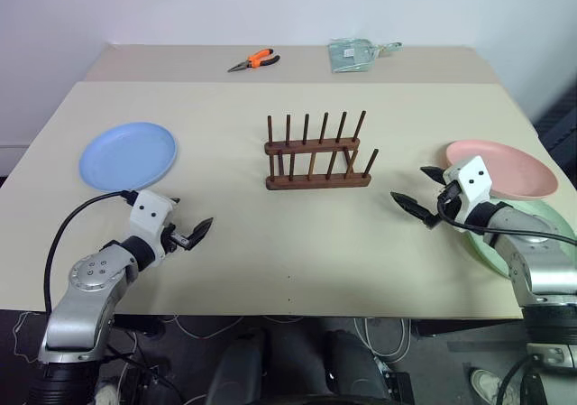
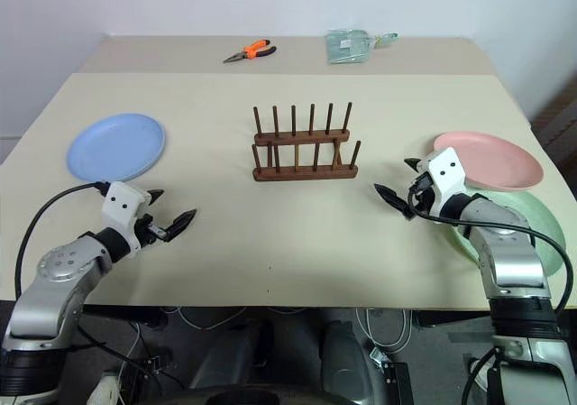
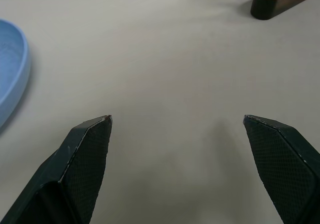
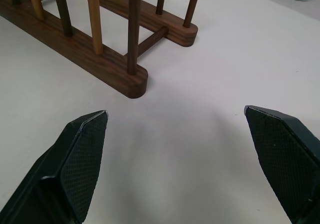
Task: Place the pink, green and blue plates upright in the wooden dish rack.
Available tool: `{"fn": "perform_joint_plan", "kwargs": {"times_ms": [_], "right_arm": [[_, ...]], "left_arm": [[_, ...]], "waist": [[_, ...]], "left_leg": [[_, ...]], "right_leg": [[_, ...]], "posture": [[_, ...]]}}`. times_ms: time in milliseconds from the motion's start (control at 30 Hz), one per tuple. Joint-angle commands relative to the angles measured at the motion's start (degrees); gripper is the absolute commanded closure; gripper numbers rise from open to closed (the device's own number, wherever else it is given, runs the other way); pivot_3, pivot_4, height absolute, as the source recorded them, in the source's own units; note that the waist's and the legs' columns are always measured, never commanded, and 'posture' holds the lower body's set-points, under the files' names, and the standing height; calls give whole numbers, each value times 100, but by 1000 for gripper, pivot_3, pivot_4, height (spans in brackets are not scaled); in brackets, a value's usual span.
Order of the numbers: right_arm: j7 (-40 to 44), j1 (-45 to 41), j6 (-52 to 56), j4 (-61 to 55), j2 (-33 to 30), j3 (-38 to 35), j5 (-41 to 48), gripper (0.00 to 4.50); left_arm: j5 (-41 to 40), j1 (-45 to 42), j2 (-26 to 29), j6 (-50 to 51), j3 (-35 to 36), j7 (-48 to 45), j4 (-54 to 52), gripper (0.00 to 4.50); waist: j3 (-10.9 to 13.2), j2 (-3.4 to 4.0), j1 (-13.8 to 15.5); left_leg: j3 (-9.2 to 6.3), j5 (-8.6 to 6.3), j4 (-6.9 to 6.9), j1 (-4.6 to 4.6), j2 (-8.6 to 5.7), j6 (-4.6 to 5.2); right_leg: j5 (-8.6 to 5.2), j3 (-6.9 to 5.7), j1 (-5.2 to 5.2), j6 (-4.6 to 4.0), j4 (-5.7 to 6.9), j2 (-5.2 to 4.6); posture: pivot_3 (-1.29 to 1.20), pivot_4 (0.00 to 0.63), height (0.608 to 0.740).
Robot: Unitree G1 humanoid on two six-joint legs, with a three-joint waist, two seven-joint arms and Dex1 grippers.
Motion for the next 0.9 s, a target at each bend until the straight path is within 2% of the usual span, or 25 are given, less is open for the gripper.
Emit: {"fn": "perform_joint_plan", "kwargs": {"times_ms": [33, 233, 467, 633, 800, 900], "right_arm": [[-68, -192, -114, -89, 67, 20, -63, 5], [-226, -315, -159, -85, 193, 91, -147, 5], [-294, 1, 126, -669, 437, 185, -57, 5], [-608, 377, 260, -1248, 704, 224, -134, 5], [-890, 801, 403, -1773, 740, 83, -112, 5], [-990, 947, 463, -1960, 750, 95, -145, 5]], "left_arm": [[15, -132, 21, -181, -8, -43, 49, 186], [62, -346, 35, -380, -166, -253, 338, 186], [75, -987, 94, -671, -707, -995, 1185, 186], [461, -2166, -33, -1250, -1606, -1932, 2655, 186], [1006, -3911, -775, -2193, -2198, -2390, 5252, 186], [1206, -4485, -1083, -2677, -2288, -2532, 6290, 186]], "waist": [[0, 0, -4], [0, 0, 1], [0, 0, 5], [-1, 0, 37], [-3, -2, 144], [-4, -5, 141]], "left_leg": [[0, 0, 0, 0, 0, 0], [0, 0, 0, 0, 0, 0], [0, 0, -1, -2, -3, 0], [0, 1, 4, -1, -5, 0], [0, 1, 9, -2, -17, 4], [0, -3, 12, -3, -21, 13]], "right_leg": [[0, 0, 0, 0, 0, 0], [1, -1, -1, -1, 0, 1], [2, -3, -3, 0, -1, 1], [4, -6, -2, -2, 6, 3], [13, -13, 2, 16, 2, 9], [15, -17, 8, 22, -6, 10]], "posture": [[0, 150, 738], [0, 150, 738], [0, 150, 738], [0, 150, 738], [0, 150, 738], [0, 150, 738]]}}
